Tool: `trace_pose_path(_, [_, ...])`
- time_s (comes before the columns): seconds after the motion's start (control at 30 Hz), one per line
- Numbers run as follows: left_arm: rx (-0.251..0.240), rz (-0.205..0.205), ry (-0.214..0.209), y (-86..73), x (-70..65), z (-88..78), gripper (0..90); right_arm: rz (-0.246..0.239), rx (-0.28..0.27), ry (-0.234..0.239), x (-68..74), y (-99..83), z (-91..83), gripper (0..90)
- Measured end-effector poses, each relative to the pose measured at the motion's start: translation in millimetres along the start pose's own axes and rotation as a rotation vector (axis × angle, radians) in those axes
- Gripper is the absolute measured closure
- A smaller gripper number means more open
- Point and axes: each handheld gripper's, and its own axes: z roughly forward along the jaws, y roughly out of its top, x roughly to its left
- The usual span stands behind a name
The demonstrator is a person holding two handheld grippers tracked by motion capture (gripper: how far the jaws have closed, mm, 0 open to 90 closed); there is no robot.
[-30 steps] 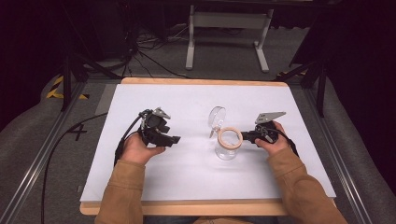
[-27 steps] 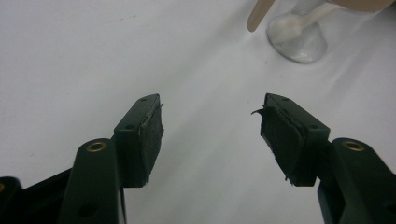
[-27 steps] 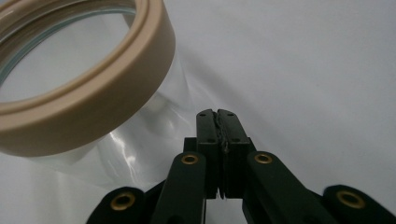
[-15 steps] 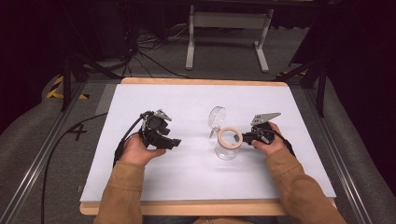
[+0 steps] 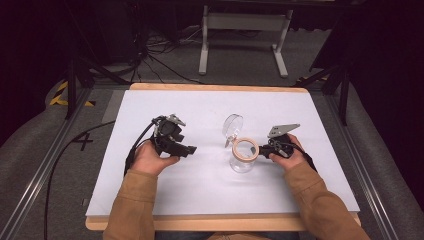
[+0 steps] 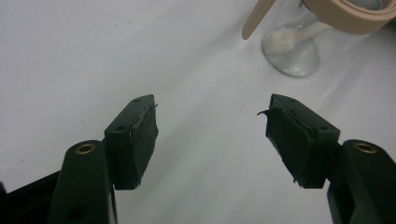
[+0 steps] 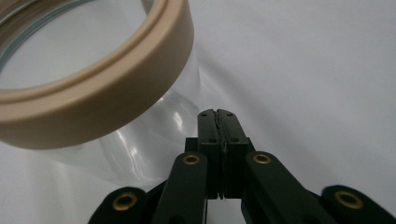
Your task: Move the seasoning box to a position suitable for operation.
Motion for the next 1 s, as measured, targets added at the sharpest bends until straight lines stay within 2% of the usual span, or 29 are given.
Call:
trace_pose_path(0.17, [-0.007,0.000,0.002,5.0,-0.8,4.1,34.2,-0.009,0.008,0.005,6.1,-1.7,-1.8,89.8])
trace_pose_path(0.23, [0.002,0.008,-0.025,7.6,-0.2,4.3,34.4,-0.017,0.011,0.012,9.2,-2.1,-2.4,89.8])
trace_pose_path(0.53, [-0.025,-0.013,-0.035,16.5,2.9,7.8,37.0,-0.051,0.027,0.034,24.6,-3.8,-3.6,89.8])
trace_pose_path(0.6, [-0.025,-0.025,-0.028,17.5,3.2,8.0,41.2,-0.052,0.034,0.040,28.2,-3.7,-3.5,89.8])
trace_pose_path(0.8, [-0.015,-0.017,-0.025,18.5,4.4,7.9,49.6,-0.073,0.045,0.052,36.6,-2.5,-2.2,89.8])
trace_pose_path(0.87, [-0.031,0.010,-0.026,18.9,2.1,6.4,52.3,-0.082,0.052,0.066,41.9,-1.3,-0.7,89.8])
trace_pose_path(0.93, [-0.041,0.009,-0.029,19.1,1.7,5.4,52.2,-0.087,0.054,0.068,43.5,-0.9,0.1,89.8])
trace_pose_path(0.97, [-0.064,-0.008,-0.034,19.1,1.7,5.0,52.2,-0.090,0.055,0.072,45.5,-0.3,0.7,89.7])
trace_pose_path(1.0, [-0.066,-0.016,-0.038,19.4,2.7,3.3,53.6,-0.096,0.060,0.078,47.2,0.2,1.1,89.7])
